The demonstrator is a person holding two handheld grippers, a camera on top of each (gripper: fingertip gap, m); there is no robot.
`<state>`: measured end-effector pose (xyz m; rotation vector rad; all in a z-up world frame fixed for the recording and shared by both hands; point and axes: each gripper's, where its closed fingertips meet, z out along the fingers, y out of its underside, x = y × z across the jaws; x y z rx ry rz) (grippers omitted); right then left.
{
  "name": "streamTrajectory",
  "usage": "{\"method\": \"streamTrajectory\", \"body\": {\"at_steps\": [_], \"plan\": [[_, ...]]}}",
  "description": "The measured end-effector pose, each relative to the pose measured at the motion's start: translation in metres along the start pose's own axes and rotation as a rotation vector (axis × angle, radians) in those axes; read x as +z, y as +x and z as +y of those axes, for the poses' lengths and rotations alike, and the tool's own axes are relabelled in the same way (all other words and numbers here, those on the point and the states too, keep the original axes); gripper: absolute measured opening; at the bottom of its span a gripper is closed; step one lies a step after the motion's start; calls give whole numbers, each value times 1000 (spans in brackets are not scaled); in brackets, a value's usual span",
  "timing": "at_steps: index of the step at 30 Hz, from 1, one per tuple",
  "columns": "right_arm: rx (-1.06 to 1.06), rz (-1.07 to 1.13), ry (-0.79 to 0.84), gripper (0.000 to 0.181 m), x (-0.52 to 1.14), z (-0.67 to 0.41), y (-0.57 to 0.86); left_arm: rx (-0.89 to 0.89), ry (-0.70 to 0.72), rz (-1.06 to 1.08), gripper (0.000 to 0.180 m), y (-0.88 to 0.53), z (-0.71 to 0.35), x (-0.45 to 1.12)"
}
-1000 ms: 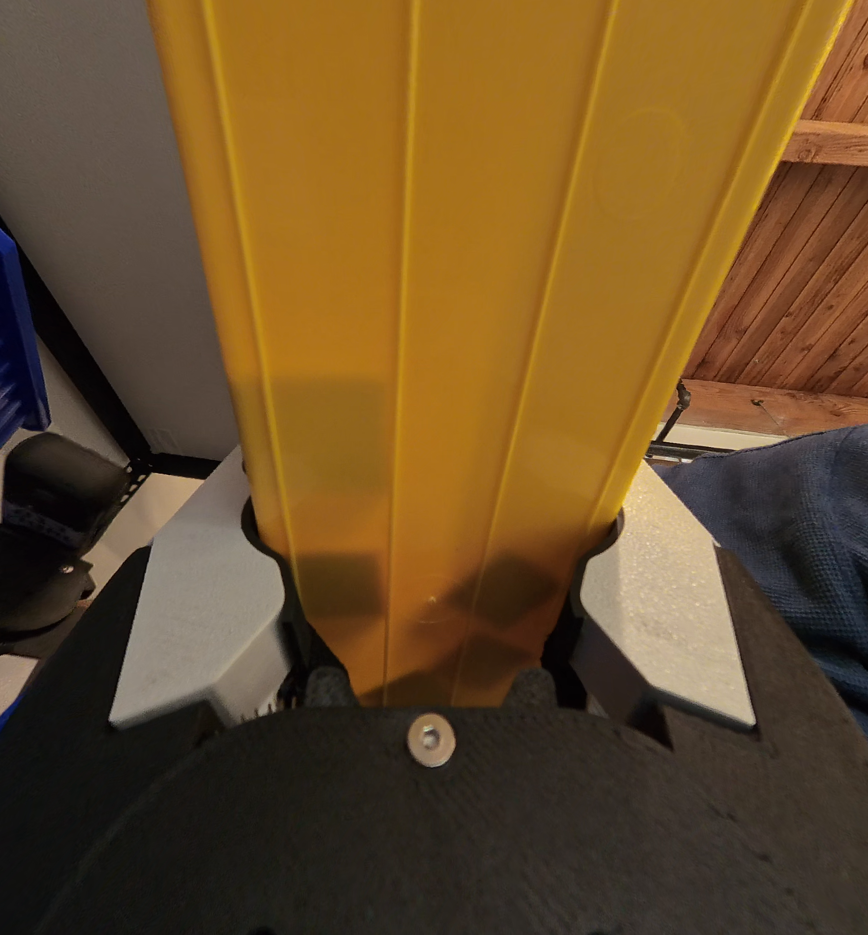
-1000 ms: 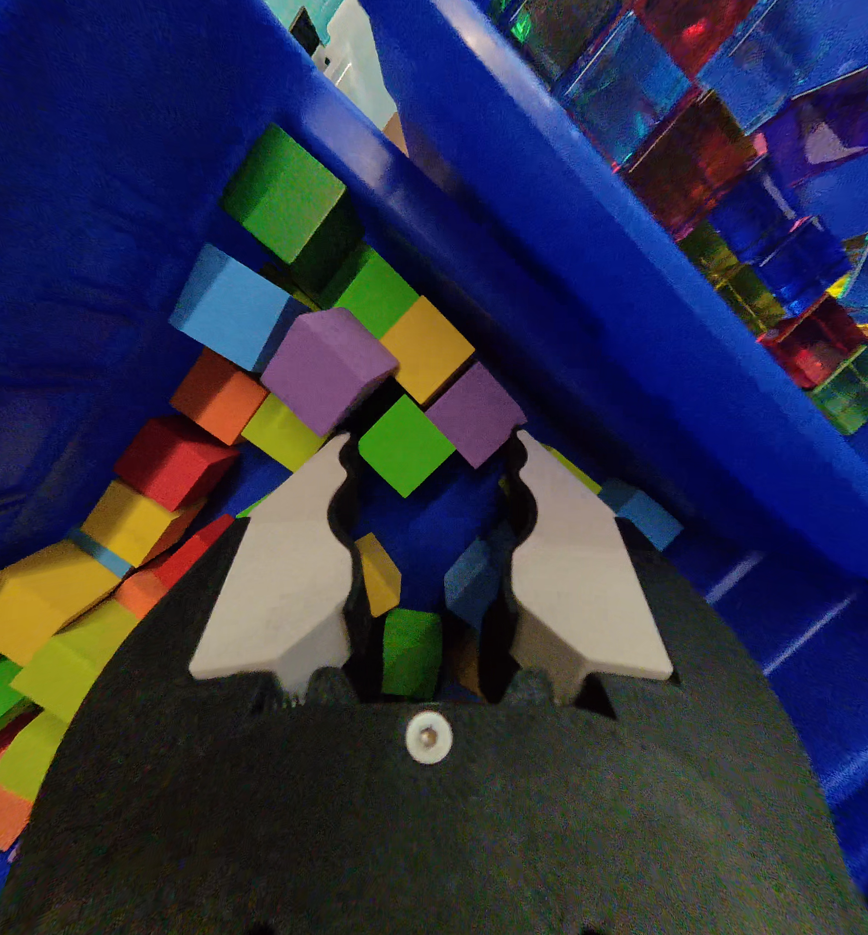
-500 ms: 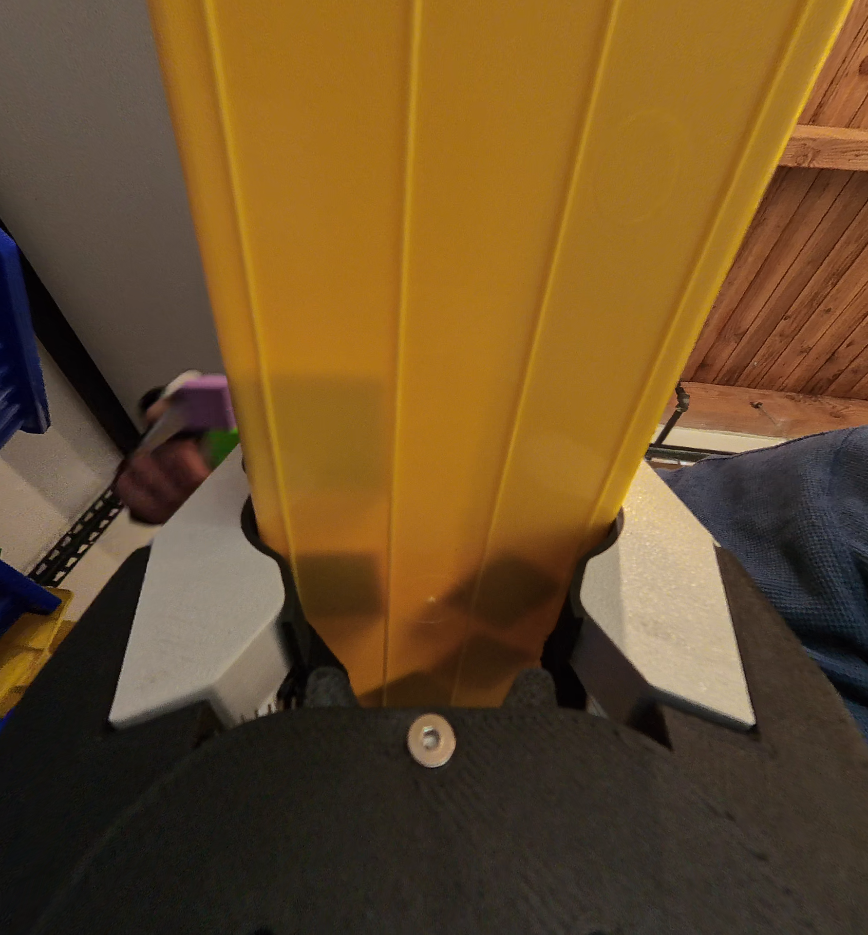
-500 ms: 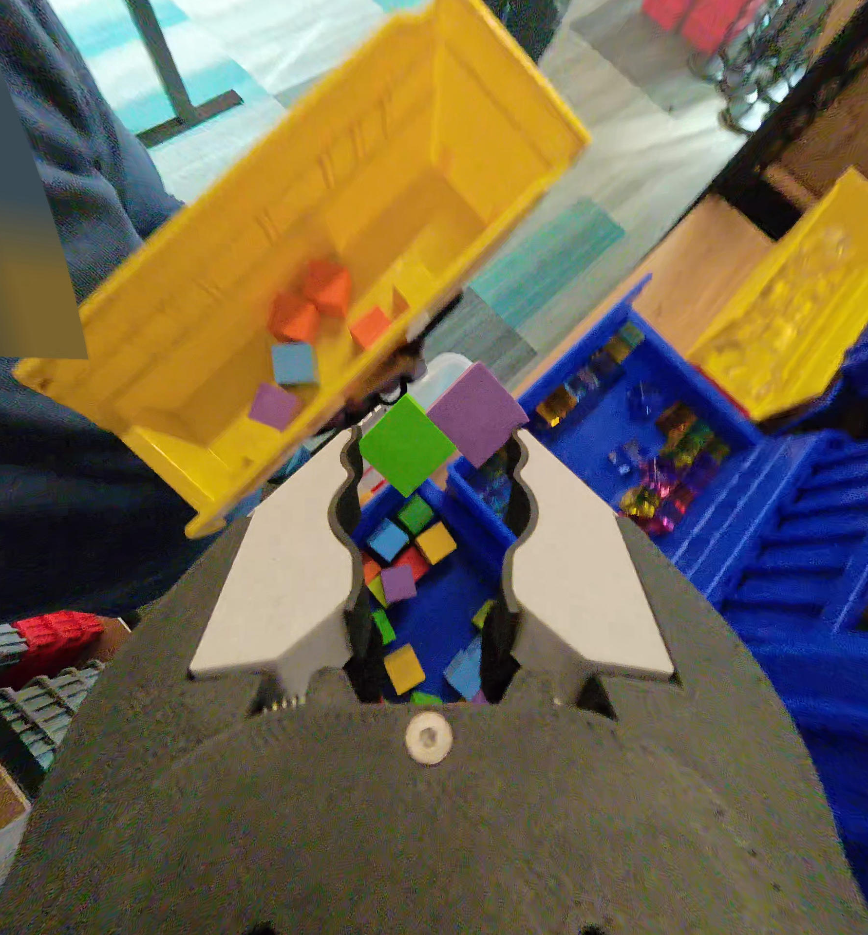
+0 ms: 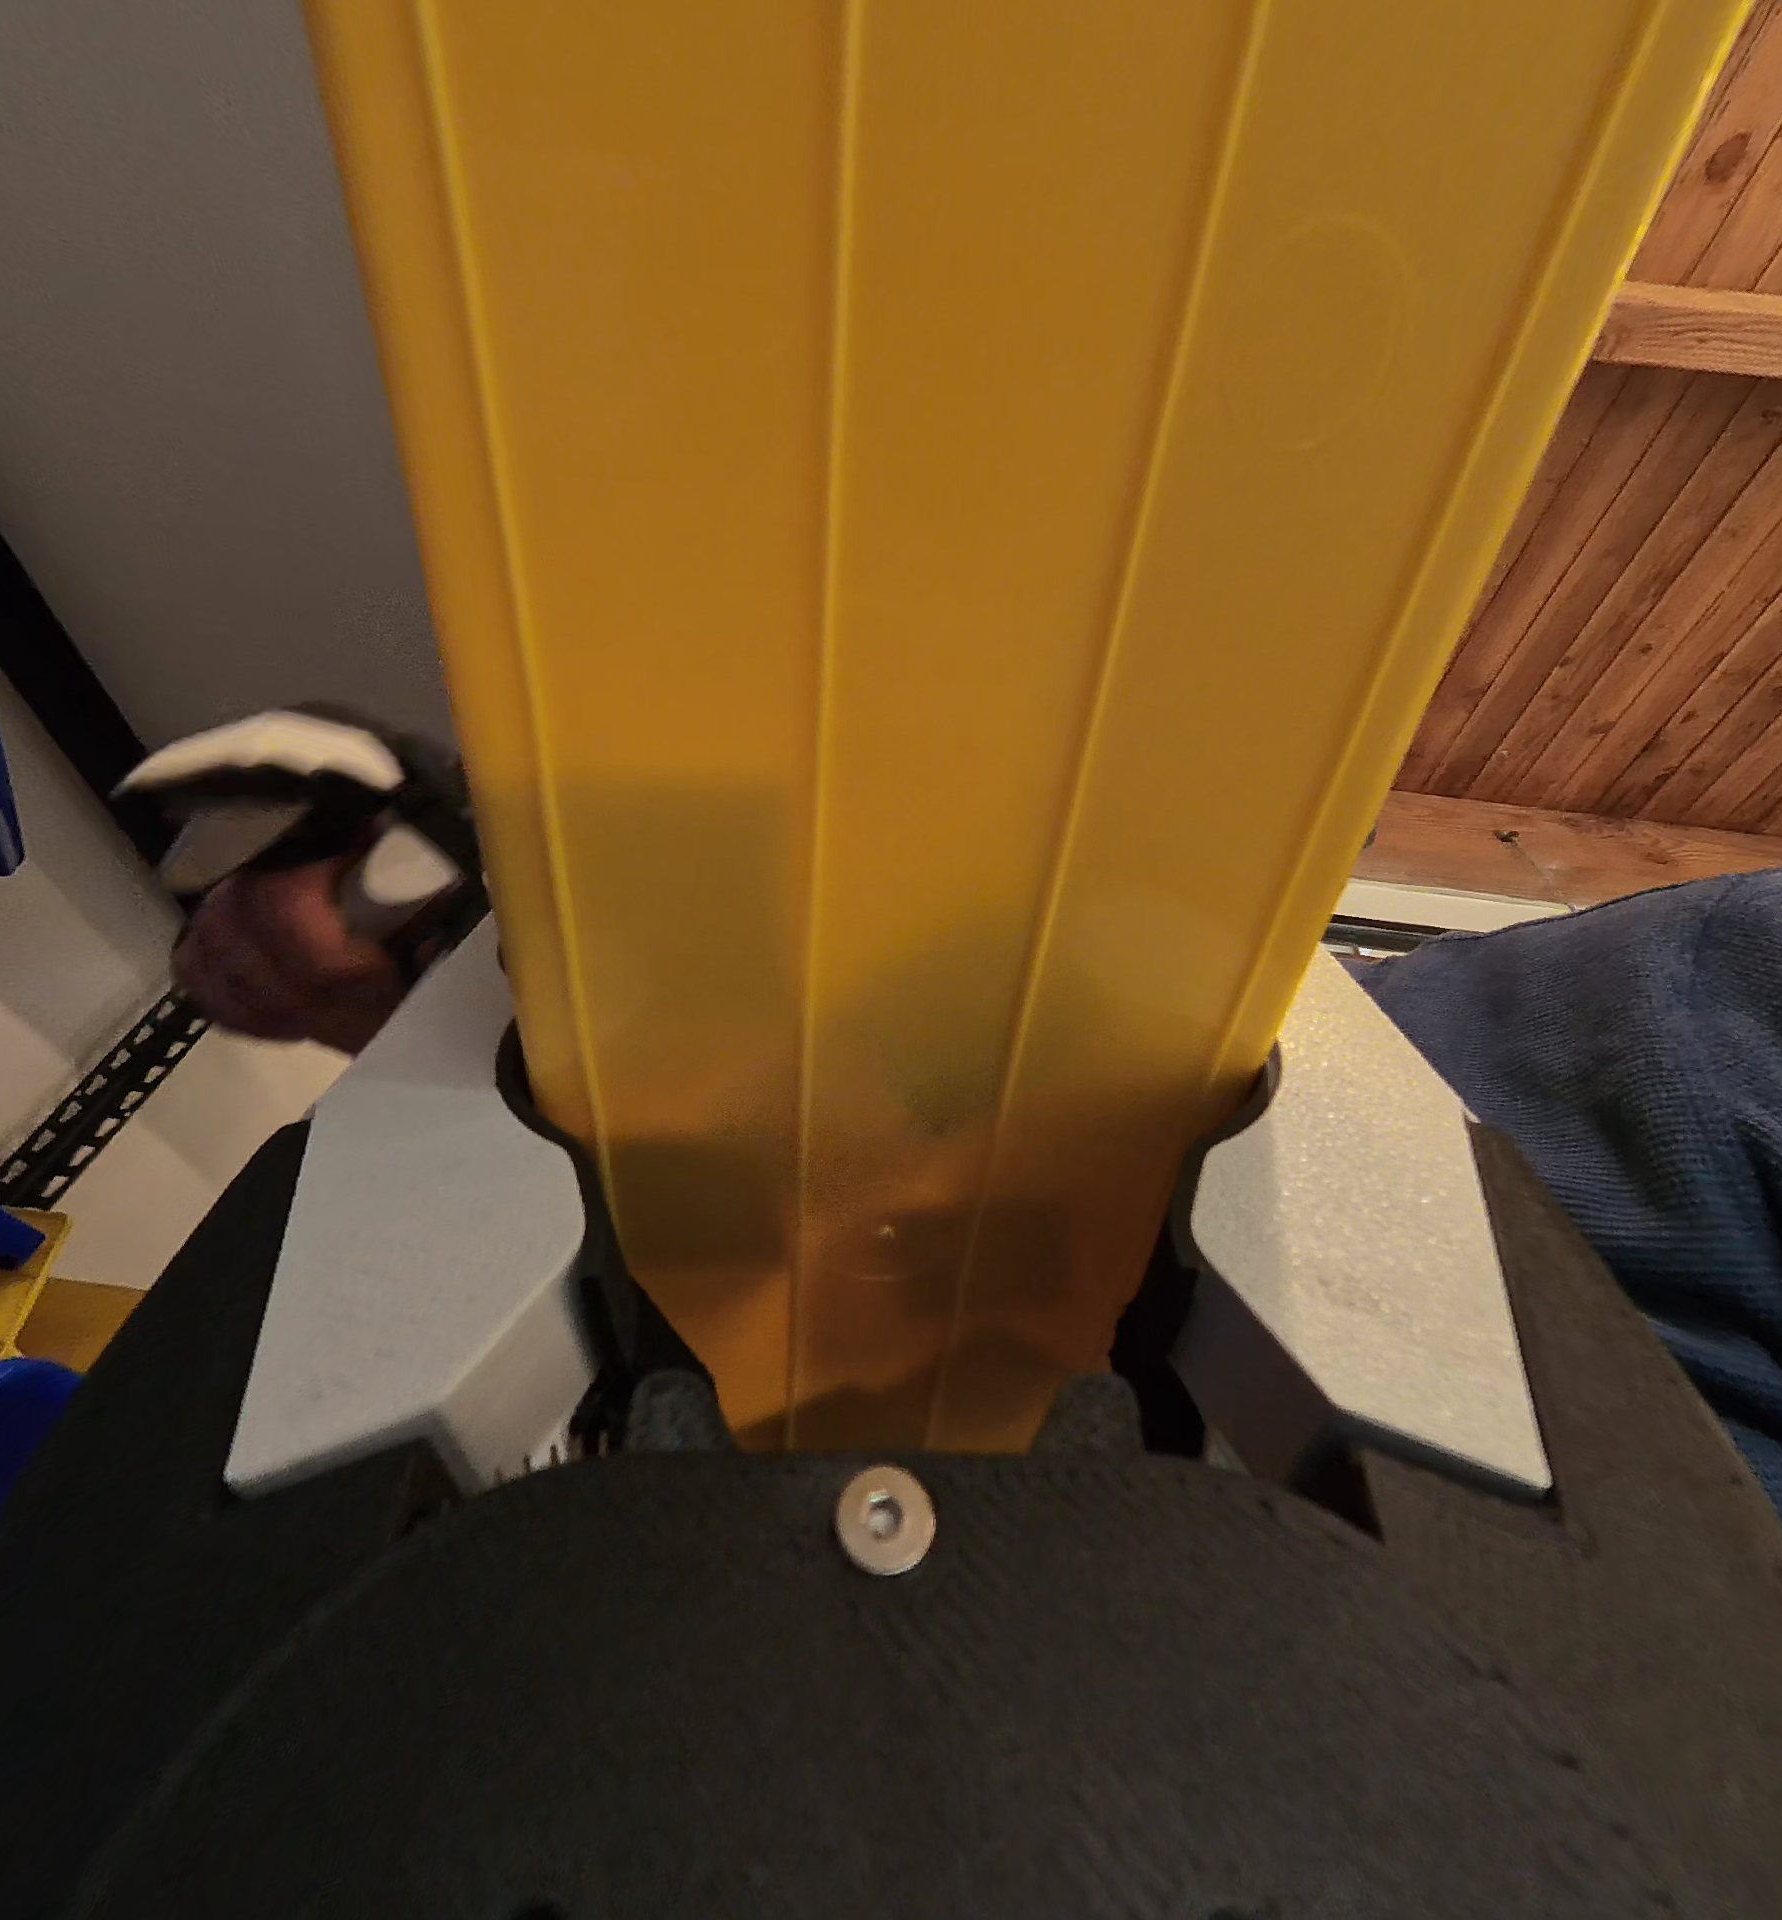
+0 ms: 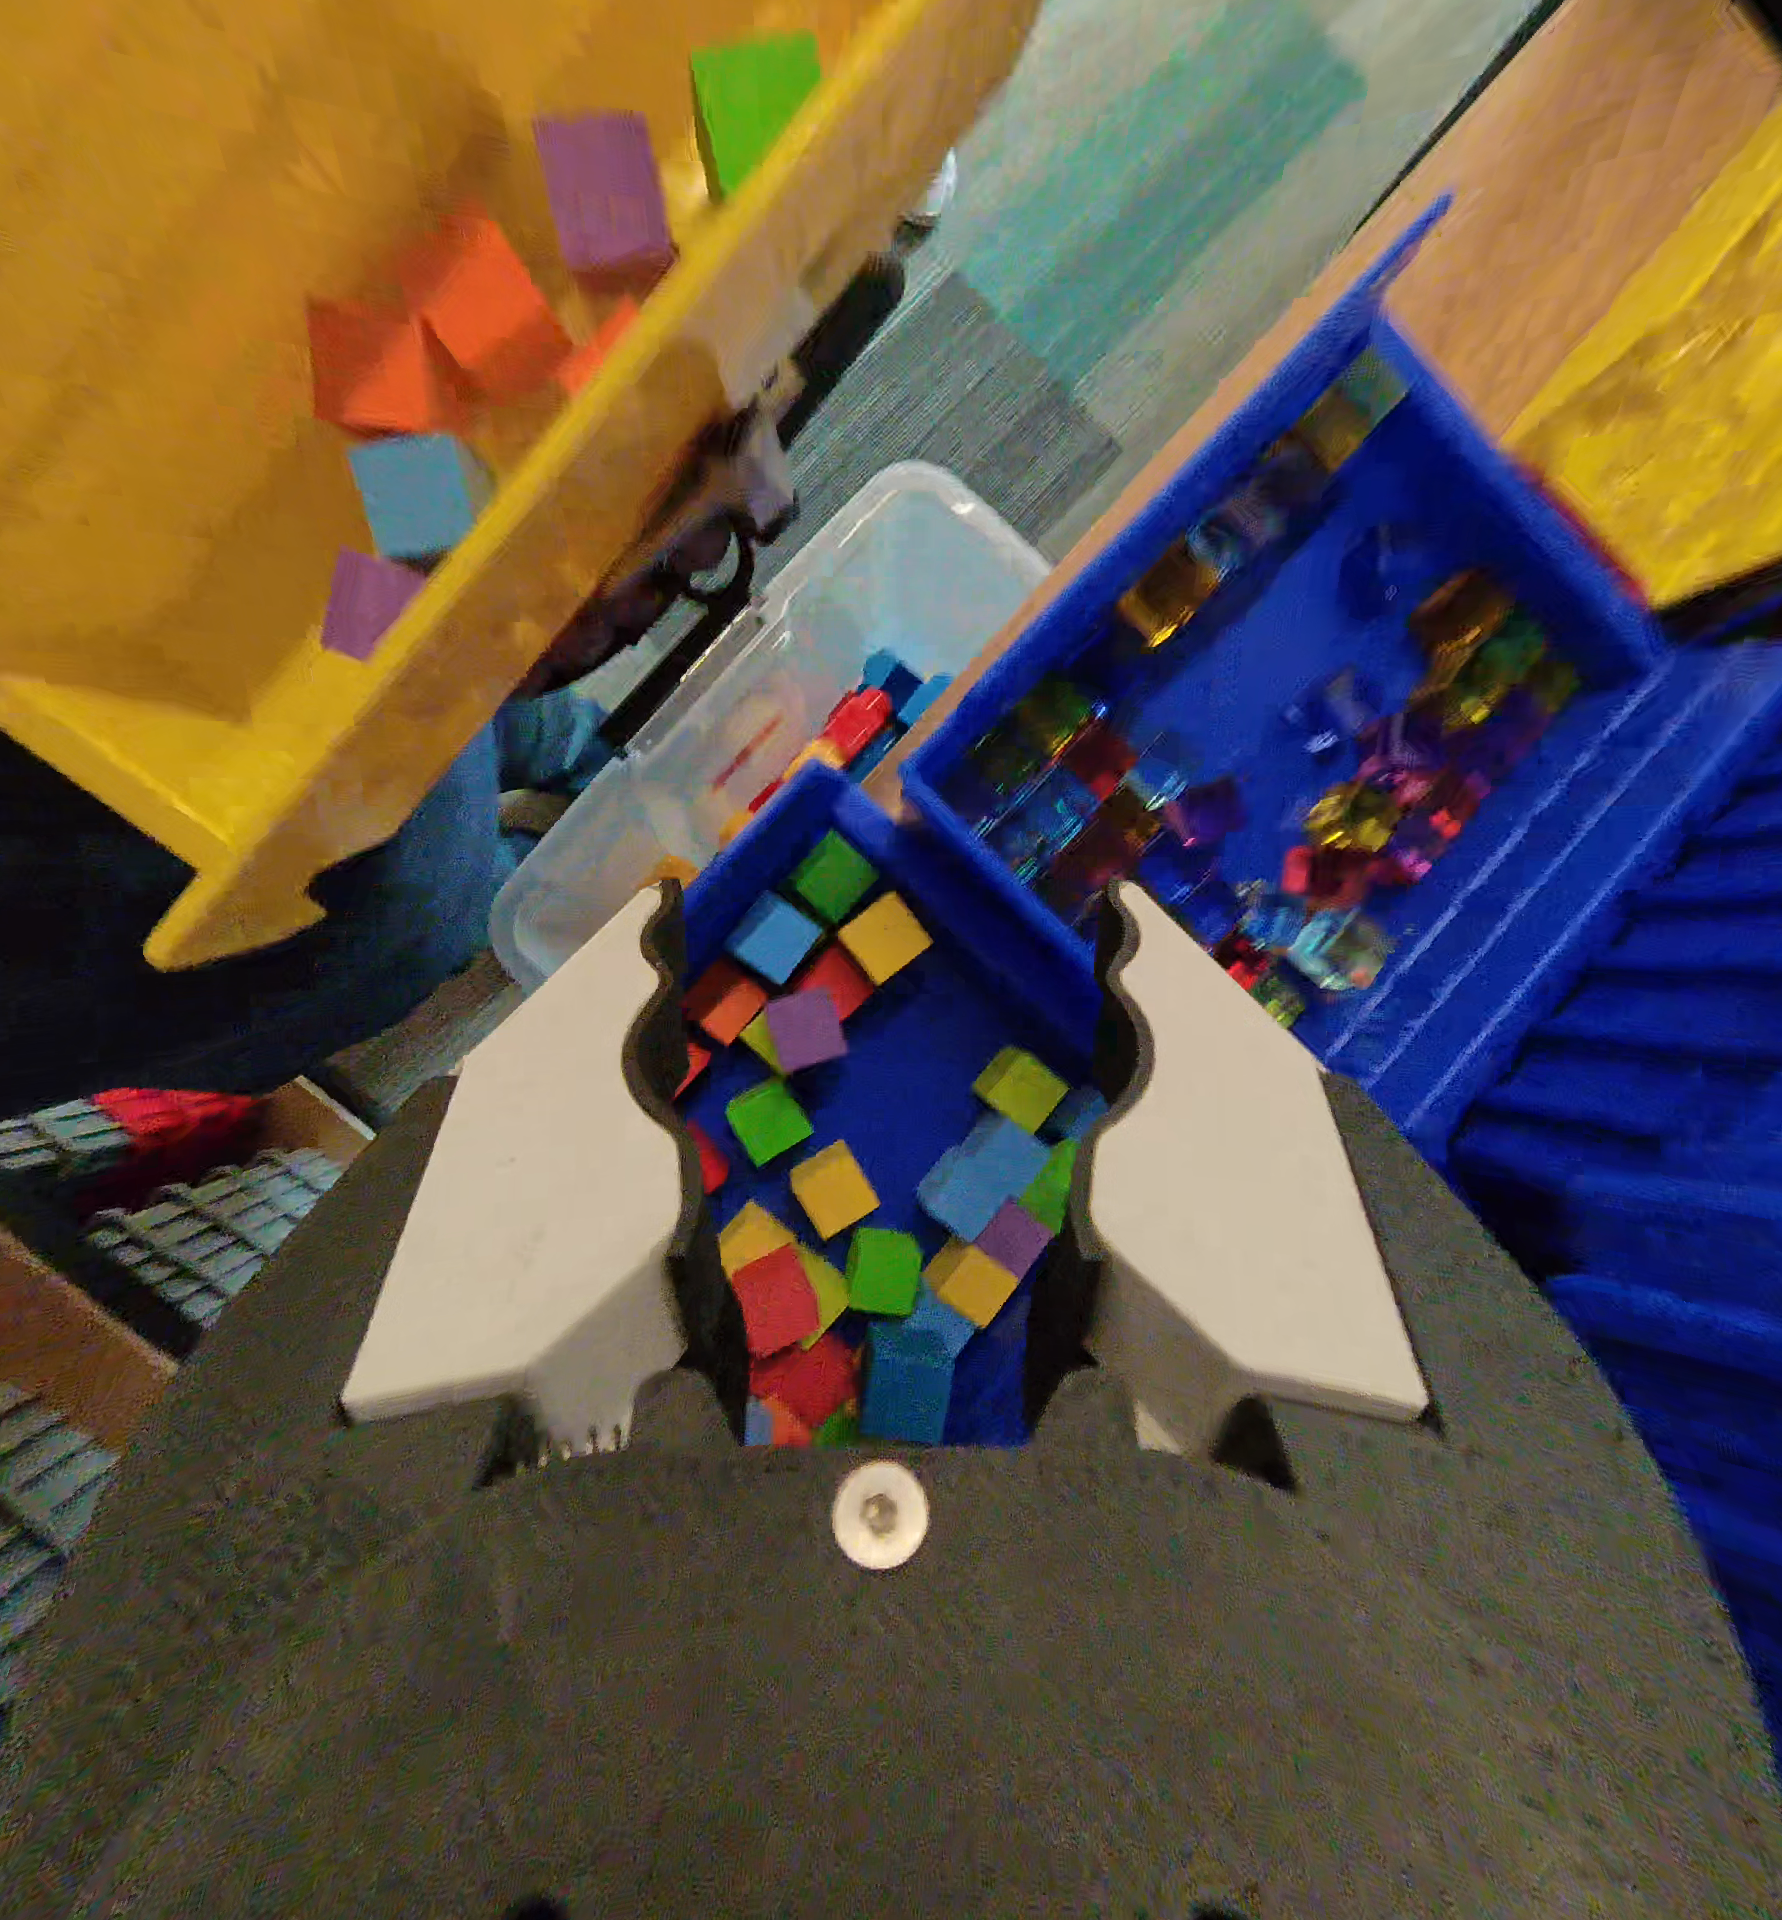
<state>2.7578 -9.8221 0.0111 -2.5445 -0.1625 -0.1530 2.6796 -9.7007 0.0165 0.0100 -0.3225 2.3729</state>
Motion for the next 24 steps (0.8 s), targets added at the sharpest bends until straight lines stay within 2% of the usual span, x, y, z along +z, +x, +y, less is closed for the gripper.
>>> {"method": "streamTrajectory", "body": {"at_steps": [4, 9, 10, 12, 15, 24], "plan": [[80, -116, -179, 79, 45, 89, -16, 15, -6, -11, 125, 5, -2, -2], [174, -263, -295, 81, 109, 143, -41, 13, -12, -18, 125, 5, 2, -3], [172, -279, -291, 80, 117, 145, -44, 13, -11, -20, 125, 5, 3, -3], [213, -309, -192, 64, 126, 130, -41, 11, -10, -24, 125, 5, 4, -4], [174, -370, -170, 59, 132, 123, -43, 13, -7, -28, 125, 6, 5, -5], [299, -448, -114, 39, 127, 126, -43, 31, -12, -34, 125, 10, 4, -7]]}}
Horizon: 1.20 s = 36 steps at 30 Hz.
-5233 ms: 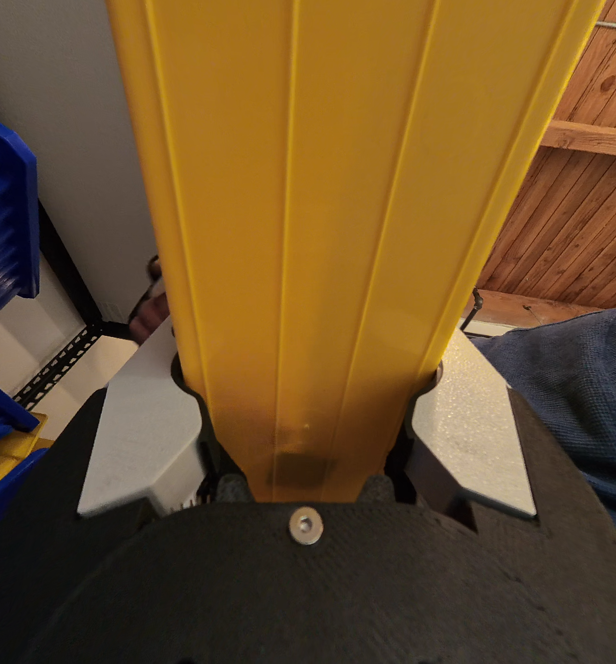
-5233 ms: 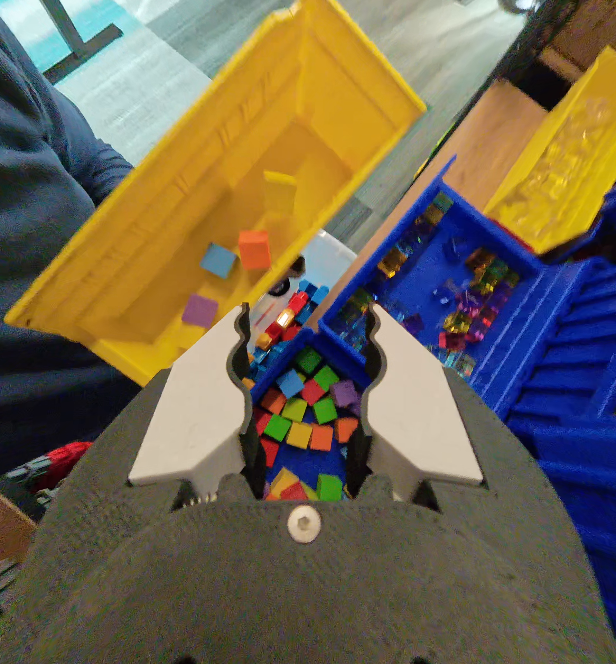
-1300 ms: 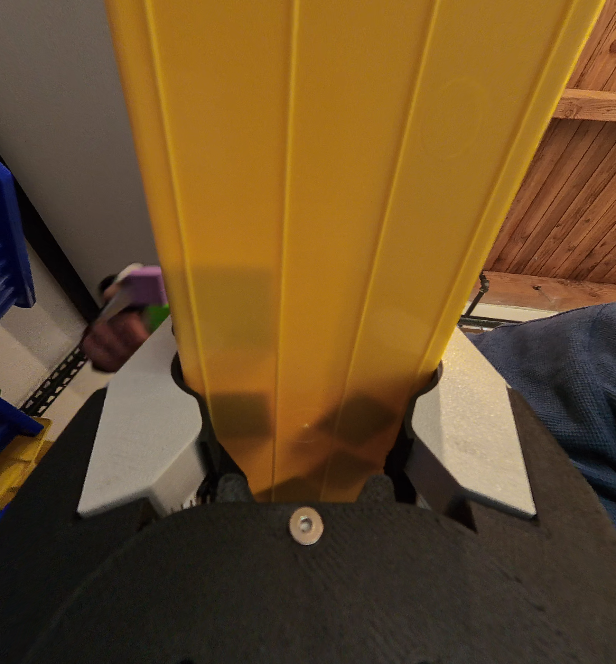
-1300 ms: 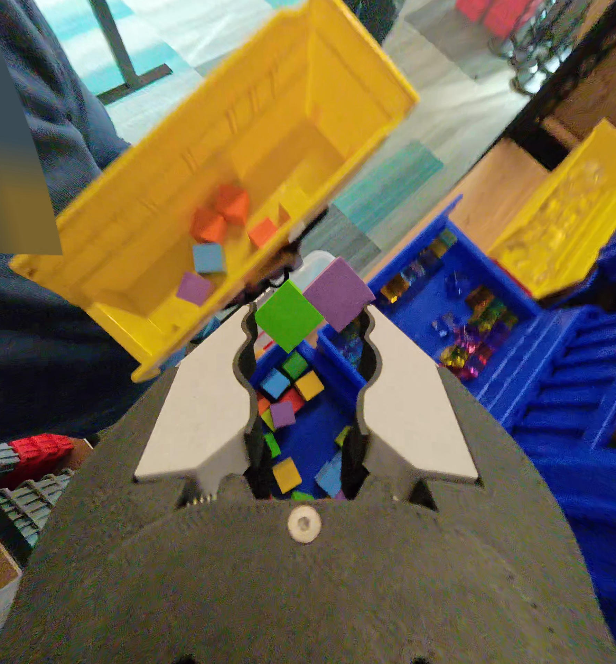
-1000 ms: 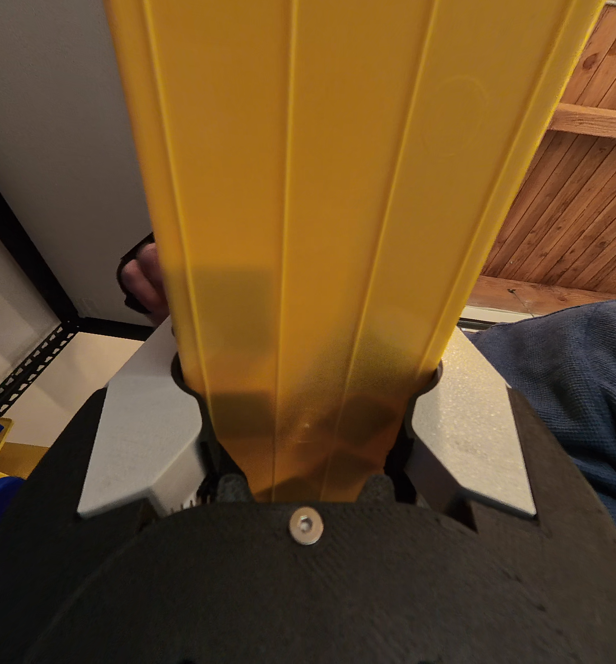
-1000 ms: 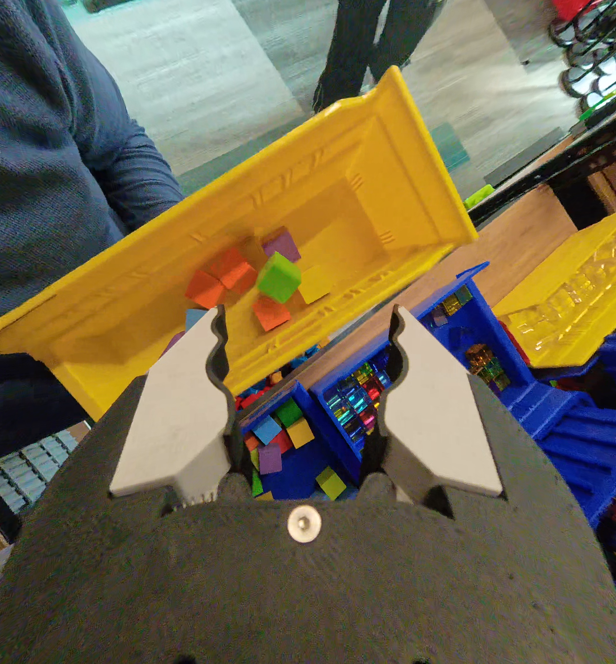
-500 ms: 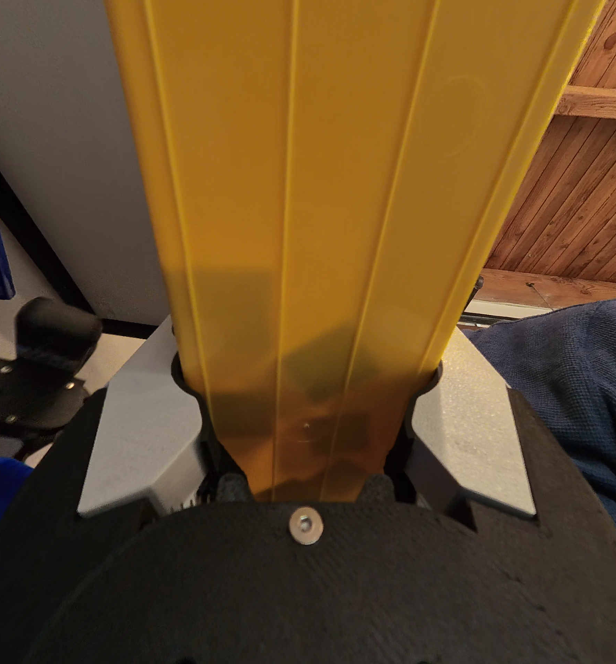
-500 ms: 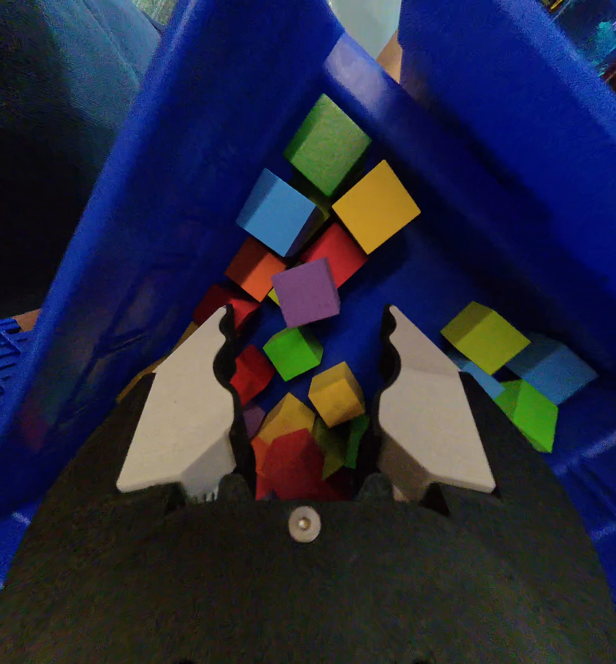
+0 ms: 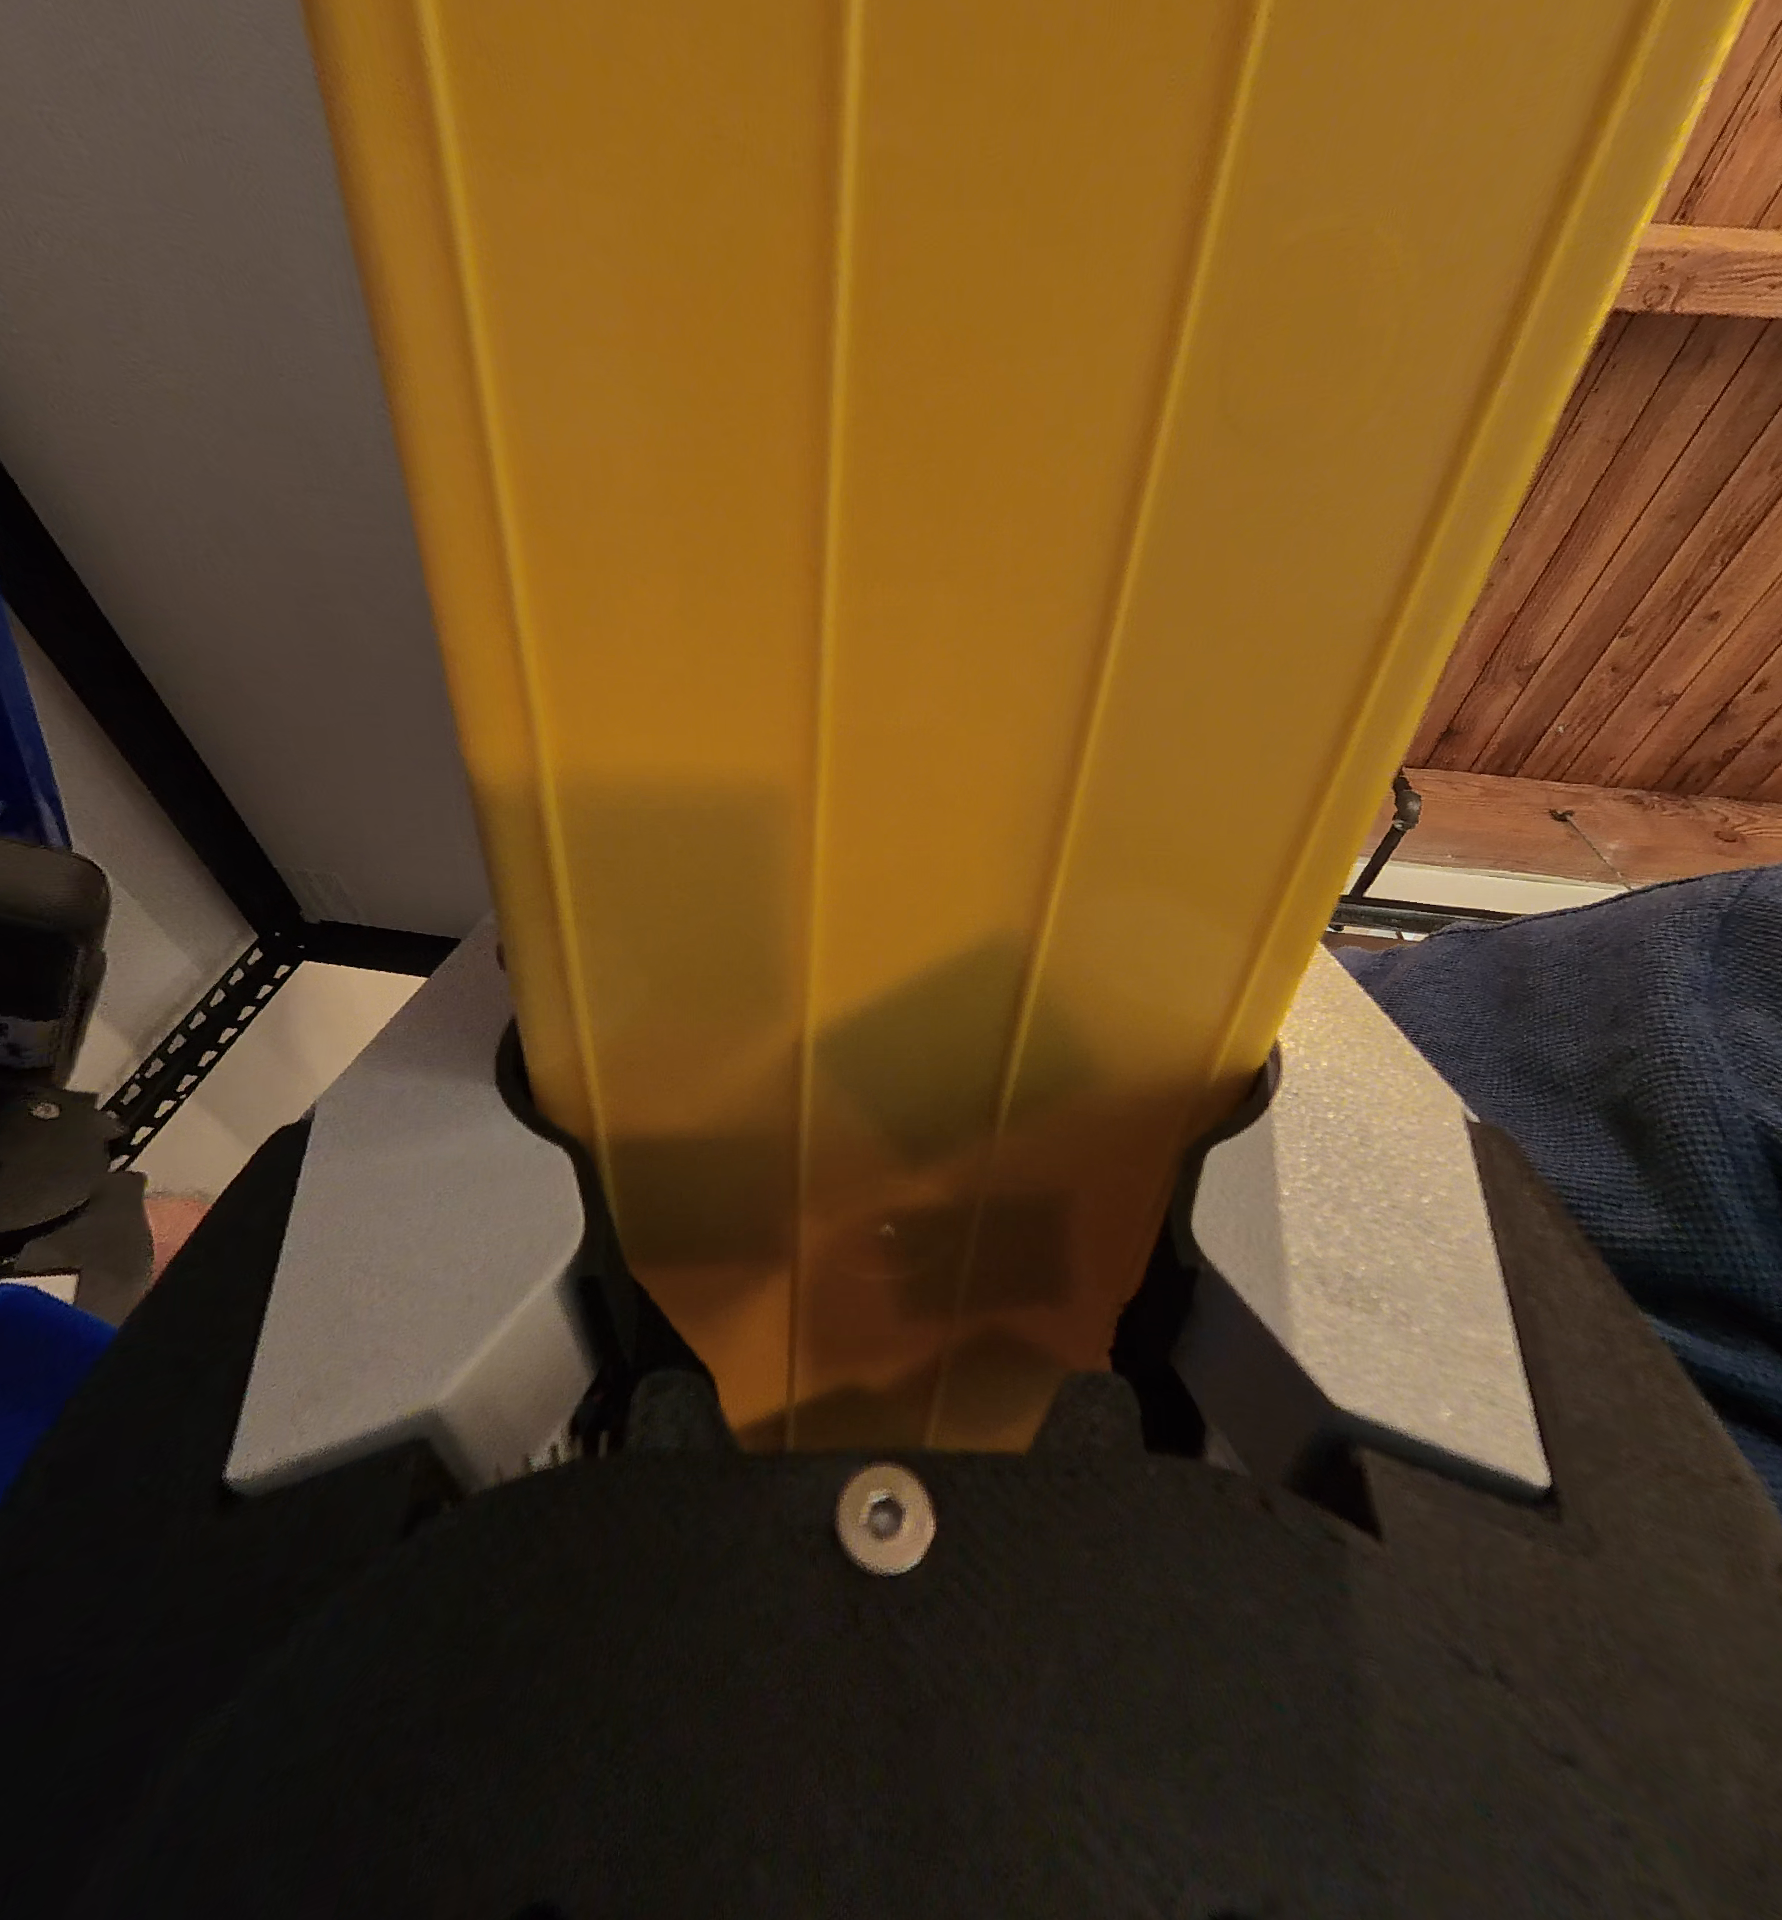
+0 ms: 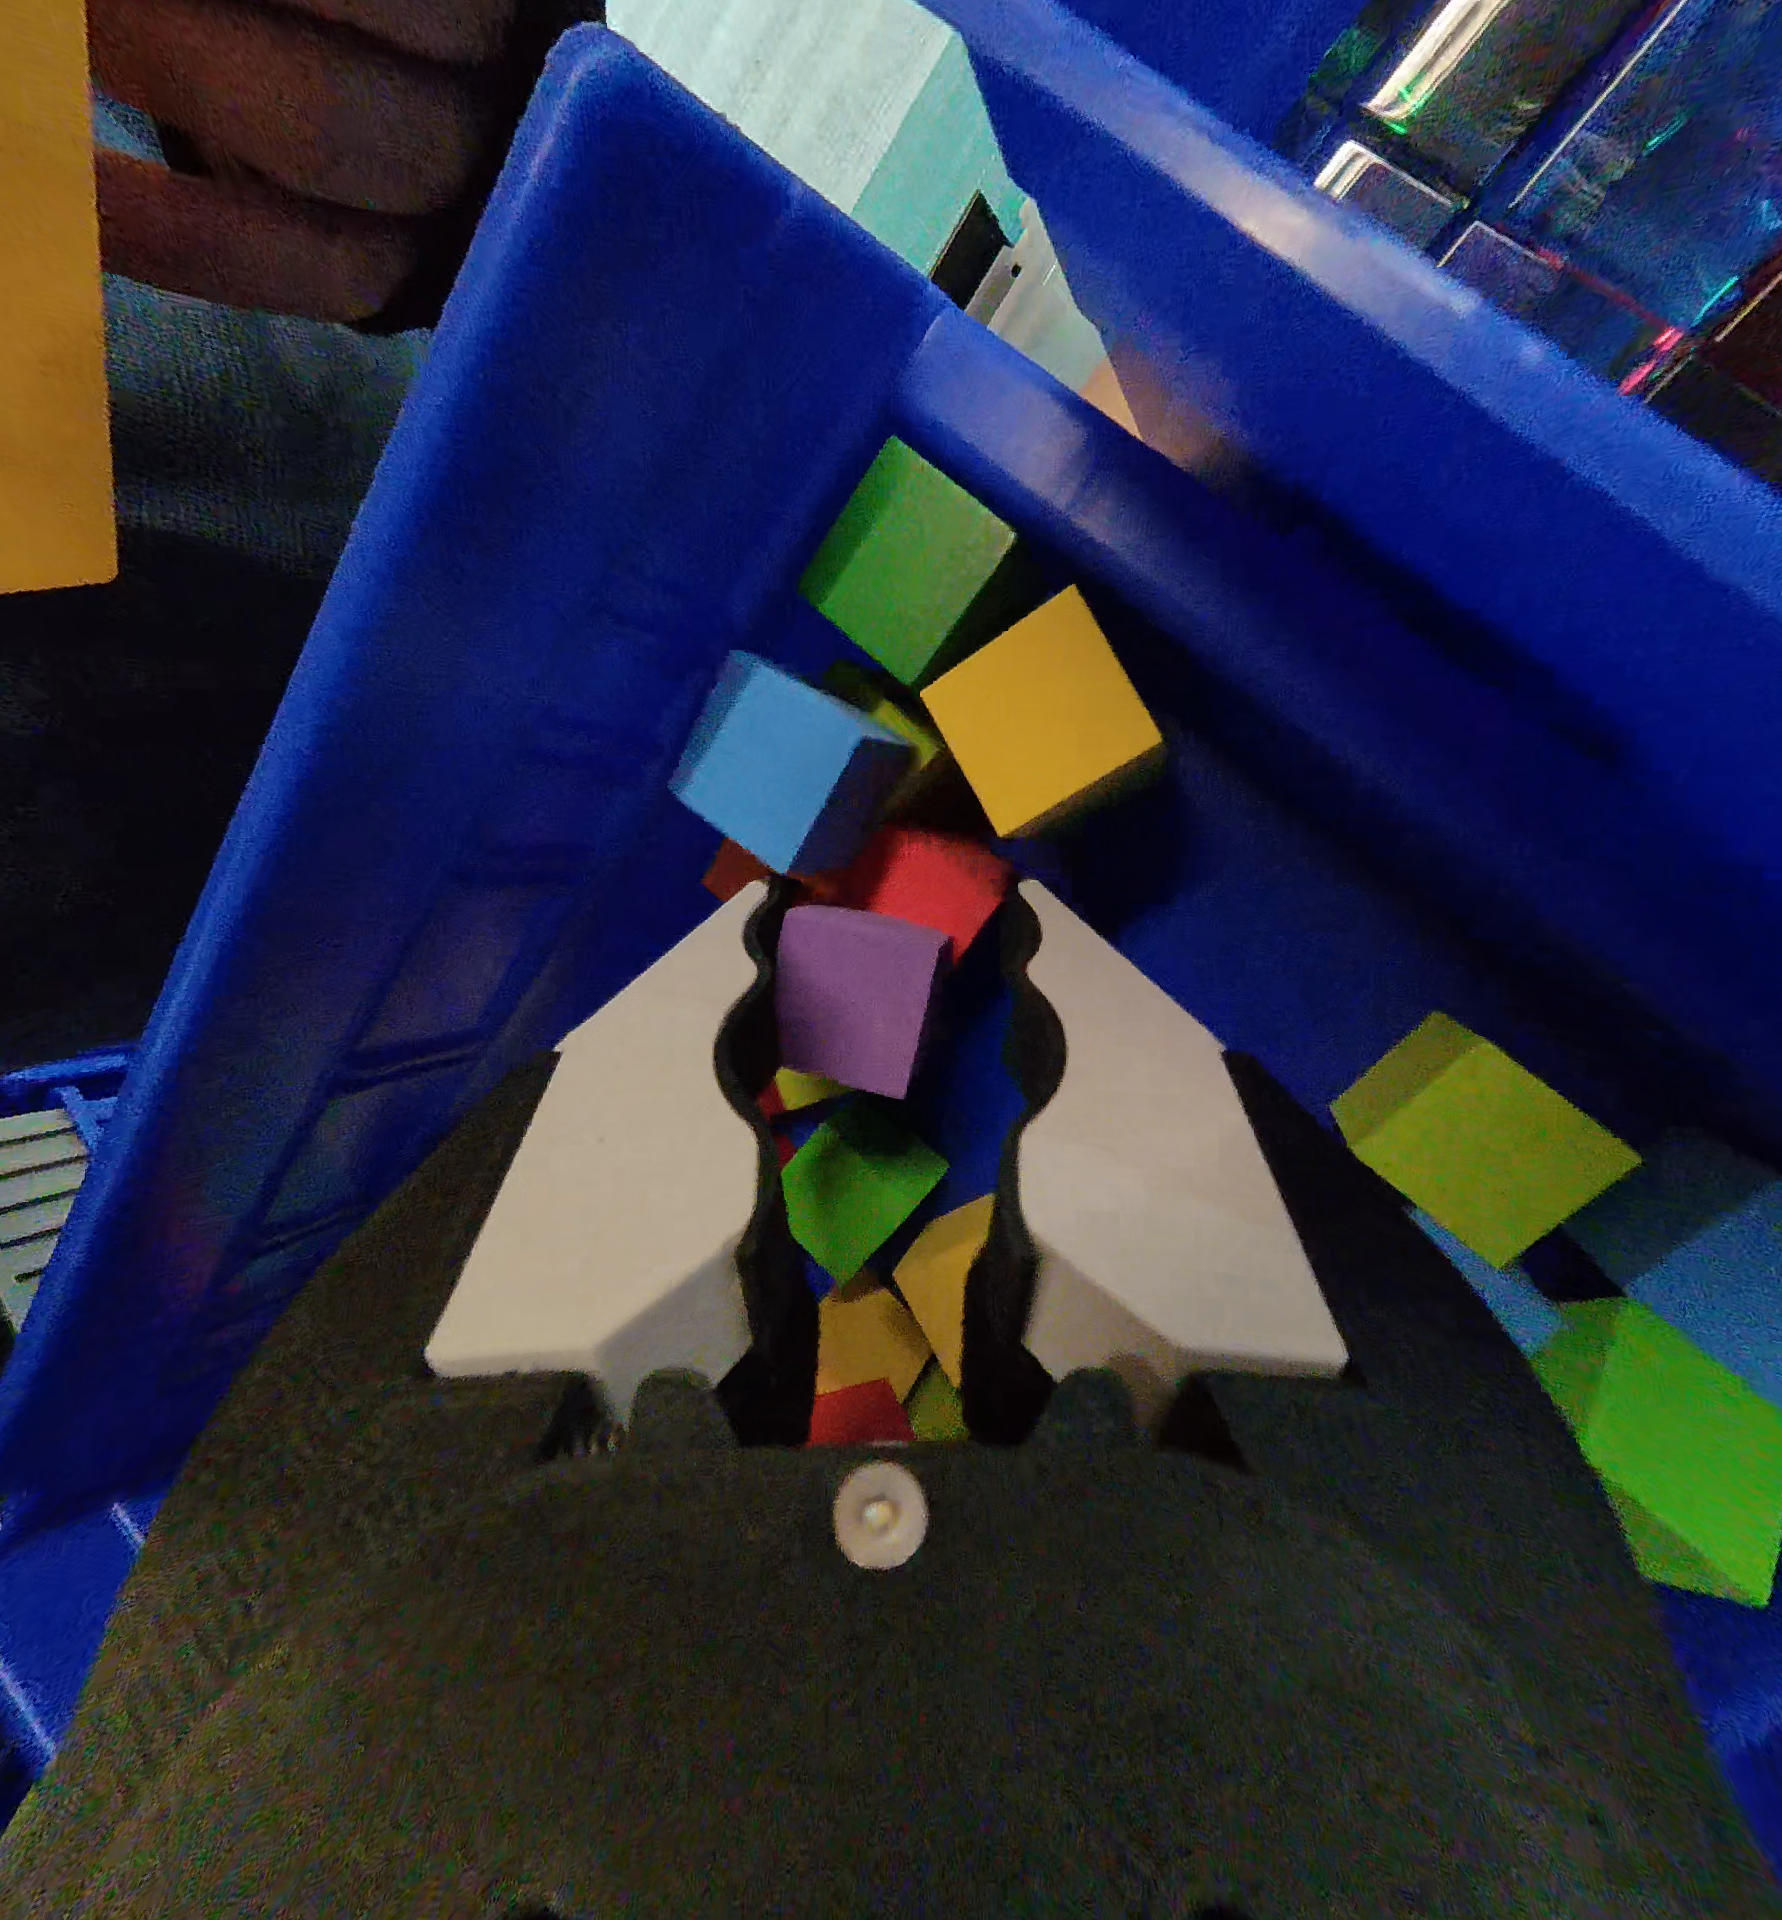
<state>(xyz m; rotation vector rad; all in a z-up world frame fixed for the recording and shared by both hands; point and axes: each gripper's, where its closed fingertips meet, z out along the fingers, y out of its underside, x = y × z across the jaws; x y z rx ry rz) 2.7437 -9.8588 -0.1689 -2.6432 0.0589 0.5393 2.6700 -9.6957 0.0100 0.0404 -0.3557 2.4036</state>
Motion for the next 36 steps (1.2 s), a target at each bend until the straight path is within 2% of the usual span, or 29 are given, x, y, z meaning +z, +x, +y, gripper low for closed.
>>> {"method": "streamTrajectory", "body": {"at_steps": [2, 13, 18, 20, 22, 24, 26, 28, 32, 36], "plan": [[2, 24, 36, 22, -8, -1, -1, 1, -1, 0, 125, -1, 0, 0], [4, 171, 219, 22, -74, -4, -14, -43, -3, 7, 126, -17, 9, 5], [-131, 247, 383, 22, -137, -48, -61, -69, -4, 15, 126, -24, 17, 9], [-237, 219, 490, 22, -159, -79, -100, -78, -6, 17, 126, -27, 21, 11], [-337, 222, 517, 24, -161, -108, -133, -88, -4, 20, 126, -30, 23, 13], [-395, 202, 489, 27, -141, -131, -153, -98, -6, 25, 126, -31, 27, 16], [-412, 246, 392, 49, -116, -138, -149, -108, -11, 33, 126, -32, 31, 20], [-396, 305, 417, 56, -124, -138, -136, -115, -12, 46, 126, -31, 34, 23], [-209, 398, 368, 61, -141, -83, -74, -102, -15, 35, 126, -27, 35, 20], [2, 470, 148, 74, -93, -13, 4, -82, -5, 15, 126, -24, 31, 15]]}}
